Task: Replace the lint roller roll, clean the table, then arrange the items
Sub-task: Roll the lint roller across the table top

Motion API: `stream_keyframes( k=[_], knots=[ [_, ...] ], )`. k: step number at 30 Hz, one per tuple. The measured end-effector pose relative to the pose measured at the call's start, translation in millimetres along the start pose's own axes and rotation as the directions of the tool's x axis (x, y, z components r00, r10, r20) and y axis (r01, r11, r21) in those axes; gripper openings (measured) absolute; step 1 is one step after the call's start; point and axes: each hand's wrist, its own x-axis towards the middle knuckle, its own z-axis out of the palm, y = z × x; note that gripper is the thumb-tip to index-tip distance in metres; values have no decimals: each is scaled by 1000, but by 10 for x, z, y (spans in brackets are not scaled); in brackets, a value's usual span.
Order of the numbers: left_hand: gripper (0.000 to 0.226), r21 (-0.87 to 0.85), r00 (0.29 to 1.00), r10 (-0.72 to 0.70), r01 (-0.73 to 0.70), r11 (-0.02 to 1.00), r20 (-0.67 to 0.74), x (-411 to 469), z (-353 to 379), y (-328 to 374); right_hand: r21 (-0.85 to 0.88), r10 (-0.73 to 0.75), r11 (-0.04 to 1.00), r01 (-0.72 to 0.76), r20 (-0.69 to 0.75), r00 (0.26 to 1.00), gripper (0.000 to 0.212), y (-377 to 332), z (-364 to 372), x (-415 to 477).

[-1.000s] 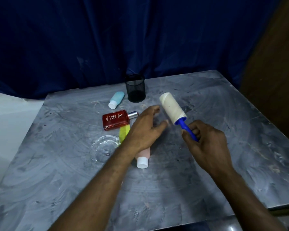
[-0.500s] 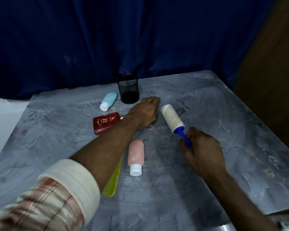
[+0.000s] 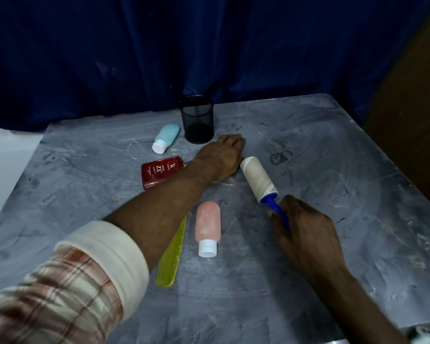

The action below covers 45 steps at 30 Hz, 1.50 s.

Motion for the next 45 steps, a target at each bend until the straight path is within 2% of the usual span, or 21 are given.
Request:
stream_keyframes(
  k=[14,19,27,37,45],
  knots=[
    [68,52,999,-14,12,999,47,9,-93,3,14,-11,1000,10,54,998,19,-28,10,-77],
    [69,44,999,-4,3,999,38,37,-54,-19,5,54,998,-55,56,997,17,85,-37,-18],
    [69,27,999,5,-6,1000,40,65,-15,-48,-20,153,988,-154,-31,988,18,423,-84,58],
    [69,79,999,24,-26,997,22,97,4,-66,-16,319,947,-321,-83,944,17,973,-305,89],
    [70,106,1000,24,-26,994,19,99,17,-77,11,383,923,-385,-120,916,15,1300,-465,30]
  ],
)
